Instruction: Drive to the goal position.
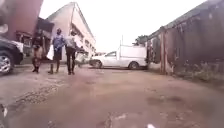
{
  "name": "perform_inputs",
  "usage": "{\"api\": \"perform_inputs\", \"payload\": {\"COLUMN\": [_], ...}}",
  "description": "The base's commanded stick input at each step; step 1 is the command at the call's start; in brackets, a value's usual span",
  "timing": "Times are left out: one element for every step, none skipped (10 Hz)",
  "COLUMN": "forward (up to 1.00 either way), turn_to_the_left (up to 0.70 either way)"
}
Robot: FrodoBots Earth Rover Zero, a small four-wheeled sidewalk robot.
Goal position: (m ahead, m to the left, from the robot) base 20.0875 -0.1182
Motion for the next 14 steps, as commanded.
{"api": "perform_inputs", "payload": {"forward": [0.85, 0.85, 0.85, 0.85, 0.85, 0.85, 0.85, 0.85, 0.85, 0.85, 0.85, 0.85, 0.85, 0.85], "turn_to_the_left": [-0.07, -0.3, -0.25, -0.14, -0.02, 0.0, 0.0, 0.0, 0.0, 0.0, 0.0, 0.0, 0.0, 0.0]}}
